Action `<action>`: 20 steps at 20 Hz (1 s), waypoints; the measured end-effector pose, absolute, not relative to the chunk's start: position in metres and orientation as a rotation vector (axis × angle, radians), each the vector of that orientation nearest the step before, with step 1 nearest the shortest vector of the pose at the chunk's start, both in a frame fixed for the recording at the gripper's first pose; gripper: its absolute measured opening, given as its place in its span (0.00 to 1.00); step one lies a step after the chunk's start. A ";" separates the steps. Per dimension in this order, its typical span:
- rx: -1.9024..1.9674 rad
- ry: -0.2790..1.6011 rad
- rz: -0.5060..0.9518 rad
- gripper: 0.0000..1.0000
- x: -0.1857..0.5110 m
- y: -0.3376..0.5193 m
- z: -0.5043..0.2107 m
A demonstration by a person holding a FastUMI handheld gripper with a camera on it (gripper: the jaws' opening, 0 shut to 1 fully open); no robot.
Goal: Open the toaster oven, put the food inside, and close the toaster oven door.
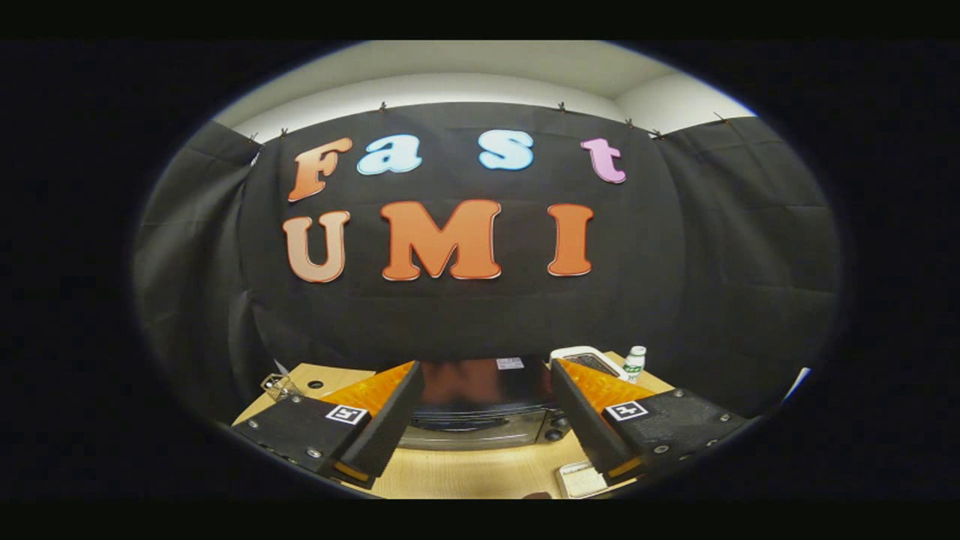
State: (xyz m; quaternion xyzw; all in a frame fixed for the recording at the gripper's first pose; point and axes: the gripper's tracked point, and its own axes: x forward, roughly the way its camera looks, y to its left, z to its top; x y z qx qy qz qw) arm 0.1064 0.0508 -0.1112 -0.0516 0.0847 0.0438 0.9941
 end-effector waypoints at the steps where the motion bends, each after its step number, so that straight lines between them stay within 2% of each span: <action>1: -0.108 0.196 0.091 0.99 0.115 0.052 -0.124; 9: -0.170 0.428 0.132 1.00 0.169 0.072 -0.231; 16: -0.161 0.513 0.147 1.00 0.177 0.079 -0.273; 20: -0.177 0.546 0.148 1.00 0.152 0.078 -0.277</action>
